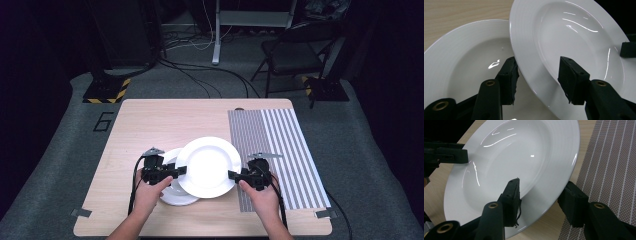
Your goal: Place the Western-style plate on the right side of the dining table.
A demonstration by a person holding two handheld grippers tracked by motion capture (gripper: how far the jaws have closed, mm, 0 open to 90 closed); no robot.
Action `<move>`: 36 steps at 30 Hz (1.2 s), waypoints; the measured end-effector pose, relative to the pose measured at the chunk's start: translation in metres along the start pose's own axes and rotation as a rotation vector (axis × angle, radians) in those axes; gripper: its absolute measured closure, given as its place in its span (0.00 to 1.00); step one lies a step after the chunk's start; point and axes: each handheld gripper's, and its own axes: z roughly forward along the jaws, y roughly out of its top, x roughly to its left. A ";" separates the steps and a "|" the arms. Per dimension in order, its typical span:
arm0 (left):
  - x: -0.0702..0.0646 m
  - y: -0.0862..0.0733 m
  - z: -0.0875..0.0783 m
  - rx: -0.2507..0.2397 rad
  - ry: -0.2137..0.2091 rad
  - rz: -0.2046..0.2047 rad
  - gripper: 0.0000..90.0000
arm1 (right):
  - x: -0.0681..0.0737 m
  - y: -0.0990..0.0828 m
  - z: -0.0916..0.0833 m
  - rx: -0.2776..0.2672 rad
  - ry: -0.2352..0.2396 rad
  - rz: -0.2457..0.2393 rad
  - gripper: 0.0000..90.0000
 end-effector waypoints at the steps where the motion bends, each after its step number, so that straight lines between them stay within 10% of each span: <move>1: -0.001 0.001 0.001 0.000 -0.003 0.004 0.56 | 0.000 -0.001 -0.002 -0.003 0.000 0.007 0.58; 36: -0.040 0.021 0.049 0.060 -0.126 0.100 0.57 | -0.029 -0.032 -0.047 -0.077 -0.117 0.125 0.58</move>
